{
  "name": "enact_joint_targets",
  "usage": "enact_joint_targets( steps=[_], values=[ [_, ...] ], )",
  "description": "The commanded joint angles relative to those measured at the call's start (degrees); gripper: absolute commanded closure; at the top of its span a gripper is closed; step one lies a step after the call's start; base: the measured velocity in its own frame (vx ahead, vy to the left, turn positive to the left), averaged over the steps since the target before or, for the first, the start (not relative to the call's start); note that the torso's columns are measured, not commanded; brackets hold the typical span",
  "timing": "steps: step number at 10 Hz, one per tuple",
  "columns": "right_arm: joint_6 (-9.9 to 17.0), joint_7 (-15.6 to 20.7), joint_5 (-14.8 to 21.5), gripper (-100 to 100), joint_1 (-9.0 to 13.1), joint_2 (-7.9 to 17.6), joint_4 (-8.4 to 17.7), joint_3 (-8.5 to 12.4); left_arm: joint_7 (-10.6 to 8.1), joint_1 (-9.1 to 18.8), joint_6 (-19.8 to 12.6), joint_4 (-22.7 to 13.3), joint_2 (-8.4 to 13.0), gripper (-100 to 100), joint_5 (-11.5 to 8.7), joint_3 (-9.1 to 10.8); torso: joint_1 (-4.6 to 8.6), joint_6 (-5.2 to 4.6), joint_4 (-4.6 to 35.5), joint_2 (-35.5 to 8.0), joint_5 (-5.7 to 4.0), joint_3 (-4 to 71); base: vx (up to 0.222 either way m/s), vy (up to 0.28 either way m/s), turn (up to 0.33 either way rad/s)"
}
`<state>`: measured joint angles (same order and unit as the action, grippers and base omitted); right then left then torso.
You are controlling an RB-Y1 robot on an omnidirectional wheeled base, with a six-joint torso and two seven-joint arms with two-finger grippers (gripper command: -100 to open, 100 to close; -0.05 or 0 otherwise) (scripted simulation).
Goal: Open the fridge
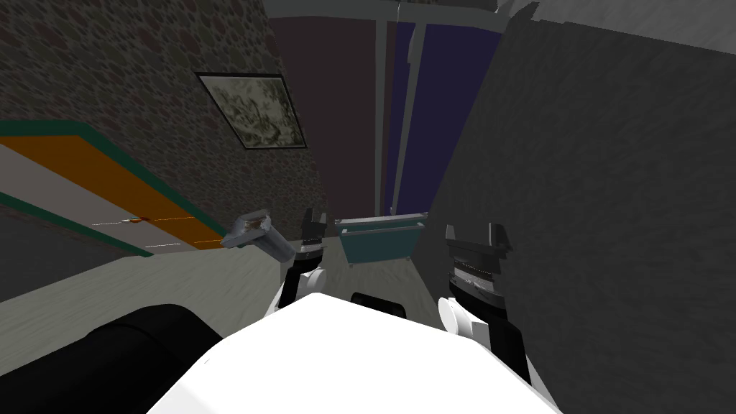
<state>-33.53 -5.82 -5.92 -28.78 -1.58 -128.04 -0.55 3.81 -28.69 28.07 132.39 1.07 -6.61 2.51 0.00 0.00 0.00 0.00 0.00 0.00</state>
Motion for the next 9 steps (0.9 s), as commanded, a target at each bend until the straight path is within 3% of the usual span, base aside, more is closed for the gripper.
enact_joint_targets(
  steps=[1,9],
  values=[
    [0.0,0.0,0.0,0,0.0,0.0,0.0,0.0,0.0,0.0,0.0,0.0,0.0,0,0.0,0.0,0.0,0.0,2.3,-2.3,0.0,4.7,0.0,0.0,0.0],
    [0.0,0.0,0.0,0,0.0,0.0,0.0,0.0,0.0,0.0,0.0,0.0,0.0,0,0.0,0.0,0.0,0.0,35.4,-35.4,0.0,70.7,0.0,0.0,0.0]
  ],
)
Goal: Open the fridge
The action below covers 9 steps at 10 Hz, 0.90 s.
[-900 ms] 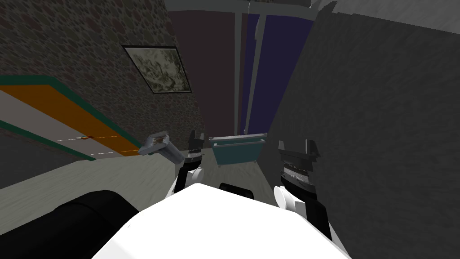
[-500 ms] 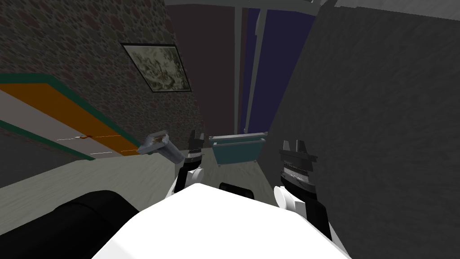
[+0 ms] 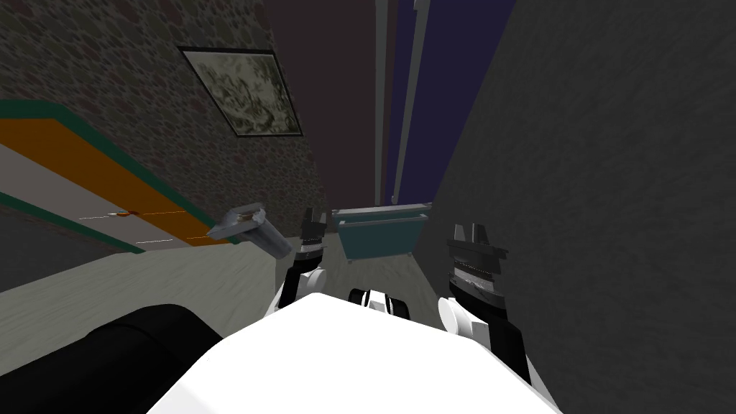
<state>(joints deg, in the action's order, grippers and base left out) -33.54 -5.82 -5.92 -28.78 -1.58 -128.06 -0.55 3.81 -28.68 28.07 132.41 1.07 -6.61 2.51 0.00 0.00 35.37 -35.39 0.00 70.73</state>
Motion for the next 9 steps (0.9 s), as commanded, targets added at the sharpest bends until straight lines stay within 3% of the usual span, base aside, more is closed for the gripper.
enact_joint_targets(
  steps=[1,3,9],
  values=[
    [0.0,0.0,0.0,0,0.0,0.0,0.0,0.0,-0.02,0.1,0.4,-0.7,1.7,-100,0.0,0.04,0.0,0.0,4.2,-4.2,0.0,8.5,0.014,-0.001,0.005],
    [0.0,0.0,0.0,0,0.0,0.0,0.0,0.0,-0.06,0.5,1.4,-2.2,3.9,-100,0.2,0.13,-0.01,0.0,6.7,-6.6,0.0,13.6,0.023,-0.002,0.007],
    [0.0,0.0,0.0,0,0.0,0.0,0.0,0.0,-0.31,2.3,6.6,-10.8,7.2,-100,0.8,0.59,-0.01,0.0,6.9,-6.9,0.01,13.9,0.052,-0.005,0.012]
  ],
)
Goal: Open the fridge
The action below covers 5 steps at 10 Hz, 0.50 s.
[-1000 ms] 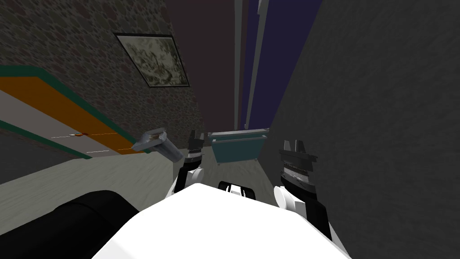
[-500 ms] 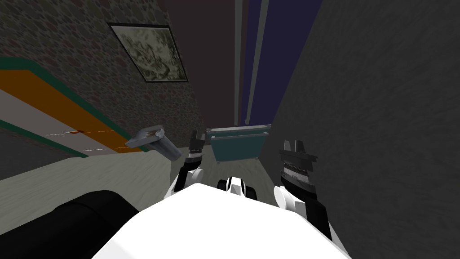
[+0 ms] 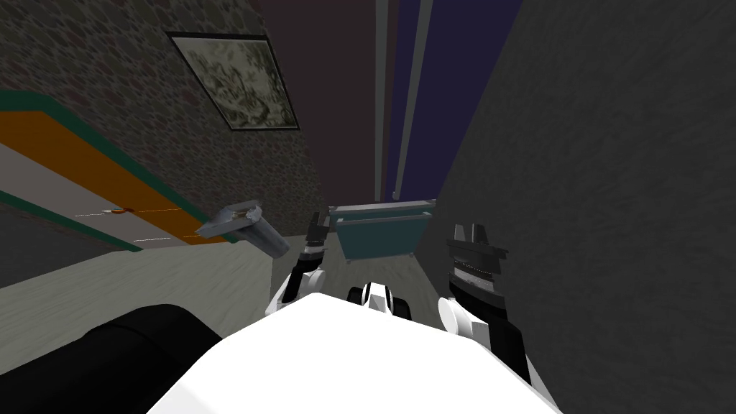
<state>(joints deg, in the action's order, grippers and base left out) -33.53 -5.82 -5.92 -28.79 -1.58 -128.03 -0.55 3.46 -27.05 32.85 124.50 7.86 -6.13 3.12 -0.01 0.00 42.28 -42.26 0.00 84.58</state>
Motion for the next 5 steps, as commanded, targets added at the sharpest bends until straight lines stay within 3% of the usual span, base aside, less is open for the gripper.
enact_joint_targets(
  steps=[1,5],
  values=[
    [0.0,0.0,0.0,0,0.0,0.0,0.0,0.0,-0.01,1.0,3.0,-4.7,0.7,-100,0.4,0.08,0.02,0.0,0.0,0.0,0.0,0.0,0.057,-0.01,0.018],
    [0.0,0.0,0.0,0,0.0,0.0,0.0,0.0,-0.23,2.6,8.1,-12.0,1.3,-100,1.0,0.54,0.01,0.0,0.0,0.0,-0.01,0.0,0.08,-0.007,0.017]
  ],
)
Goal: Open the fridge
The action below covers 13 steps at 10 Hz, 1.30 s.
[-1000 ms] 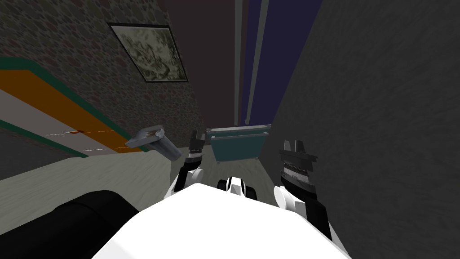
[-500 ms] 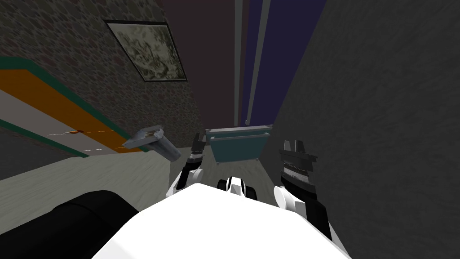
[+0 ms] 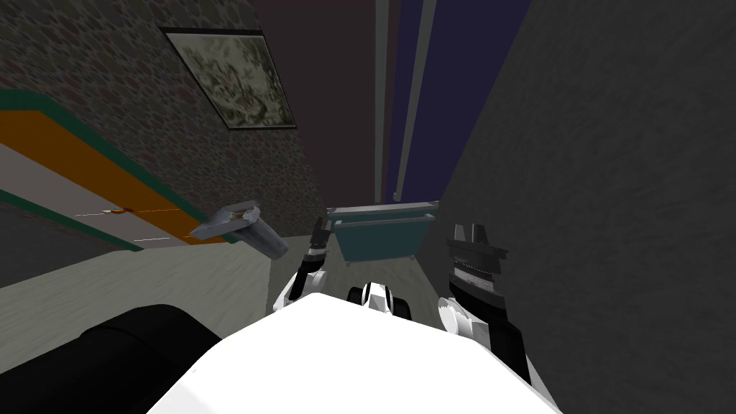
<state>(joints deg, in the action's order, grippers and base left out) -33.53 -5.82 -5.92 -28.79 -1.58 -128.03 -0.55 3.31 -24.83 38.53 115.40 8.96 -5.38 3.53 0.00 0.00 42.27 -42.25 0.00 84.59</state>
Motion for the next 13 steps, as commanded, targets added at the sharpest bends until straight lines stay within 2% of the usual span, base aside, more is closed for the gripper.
enact_joint_targets(
  steps=[1,2,7,10,12,13],
  values=[
    [0.0,0.0,0.0,0,0.0,0.0,0.0,0.0,-0.14,0.9,3.9,-4.7,0.4,-100,0.4,0.26,0.04,0.0,0.0,0.0,-0.01,0.0,0.083,-0.019,0.024],
    [0.0,0.0,0.0,0,0.0,0.0,0.0,0.0,-0.14,0.9,3.9,-5.4,0.4,-100,0.4,0.26,0.03,0.0,0.0,0.0,-0.01,0.0,0.051,-0.008,0.006],
    [0.0,0.0,0.0,0,0.0,0.0,0.0,0.0,-0.4,2.7,9.7,-13.4,0.8,-100,1.1,0.79,0.01,0.0,0.0,-0.1,0.0,0.0,0.057,-0.004,0.015],
    [0.0,0.0,0.0,0,0.0,0.0,0.0,0.0,-0.47,3.2,11.2,-16.7,0.9,-100,1.3,0.93,0.03,0.0,0.0,0.0,-0.01,0.0,0.052,-0.01,0.009],
    [0.0,0.0,0.0,0,0.0,0.0,0.0,0.0,-0.61,4.3,14.2,-20.6,0.8,-100,1.6,1.19,0.0,0.0,0.0,0.0,0.0,0.0,0.064,-0.007,0.019],
    [0.0,0.0,0.0,0,0.0,0.0,0.0,0.0,-0.61,4.3,14.2,-21.7,0.8,-100,1.6,1.19,-0.04,0.0,0.0,0.0,0.01,0.0,0.053,-0.004,0.006]
  ],
)
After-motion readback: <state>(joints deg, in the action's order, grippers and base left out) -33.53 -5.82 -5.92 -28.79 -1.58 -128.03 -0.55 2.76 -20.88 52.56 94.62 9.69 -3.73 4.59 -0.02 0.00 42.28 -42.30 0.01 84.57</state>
